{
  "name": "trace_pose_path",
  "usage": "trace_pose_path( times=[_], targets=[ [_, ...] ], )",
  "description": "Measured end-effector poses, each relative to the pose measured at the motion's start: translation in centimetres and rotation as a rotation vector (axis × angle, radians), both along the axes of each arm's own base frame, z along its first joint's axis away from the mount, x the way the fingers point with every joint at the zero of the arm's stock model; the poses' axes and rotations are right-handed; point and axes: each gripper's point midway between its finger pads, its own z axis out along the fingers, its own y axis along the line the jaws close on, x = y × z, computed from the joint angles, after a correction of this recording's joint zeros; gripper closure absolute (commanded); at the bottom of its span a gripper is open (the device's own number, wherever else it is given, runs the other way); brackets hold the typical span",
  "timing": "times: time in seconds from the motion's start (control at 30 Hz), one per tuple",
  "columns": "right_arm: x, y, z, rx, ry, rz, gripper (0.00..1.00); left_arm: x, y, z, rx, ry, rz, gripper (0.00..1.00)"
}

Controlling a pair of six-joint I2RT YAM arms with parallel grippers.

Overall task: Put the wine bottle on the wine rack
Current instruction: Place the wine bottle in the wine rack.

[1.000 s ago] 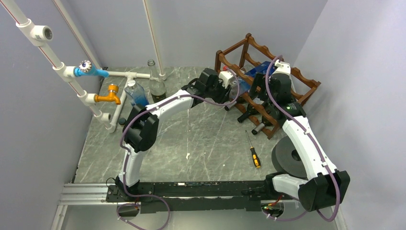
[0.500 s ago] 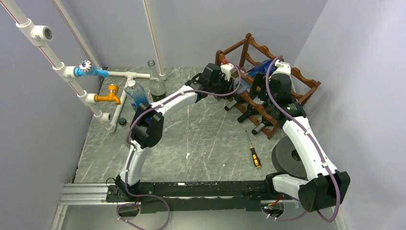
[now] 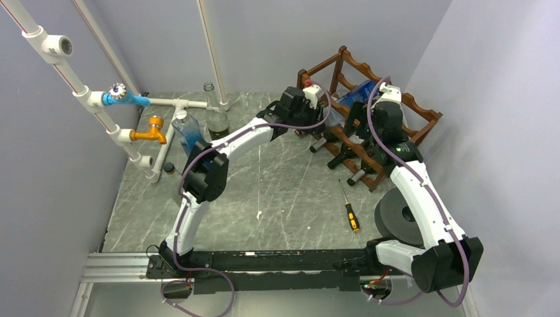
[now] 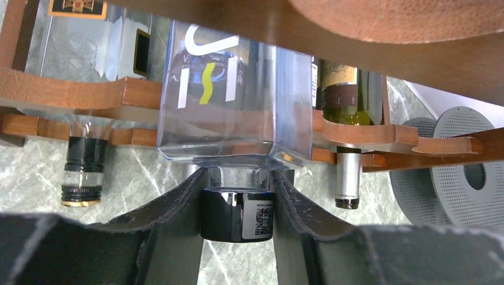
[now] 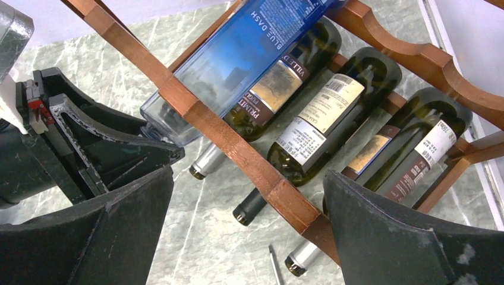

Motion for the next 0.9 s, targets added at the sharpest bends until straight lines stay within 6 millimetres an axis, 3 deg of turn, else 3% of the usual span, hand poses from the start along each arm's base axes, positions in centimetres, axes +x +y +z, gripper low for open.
trace_pose_path(
  times=[0.1,0.27,0.37,0.47,0.7,0.9],
  targets=[
    [-0.1,0.1,0.2,0.003,-0.006,0.005,0.01,-0.3,0.7,-0.7,0.005,0.025,0.006,0.4],
    [-0.3,0.1,0.5,0.008,-0.015,0.01,0.01,-1.3,2.7,-4.0,0.052,0.135,0.011,0.11],
    [-0.3,0.1,0.5,0.008,-0.015,0.011,0.01,-1.7,4.0,-5.0,0.086,0.182,0.021,0.09],
    [-0.3,0.2,0.5,0.01,-0.014,0.014,0.01,-1.9,4.9,-4.5,0.099,0.199,0.031,0.09],
    [-0.5,0.5,1.0,0.01,-0.026,0.039,0.01,-4.0,6.7,0.8,0.087,0.151,0.02,0.08],
    [-1.0,1.2,2.4,0.004,-0.072,0.103,0.01,-6.9,9.0,8.5,0.044,0.048,-0.009,0.05]
  ],
)
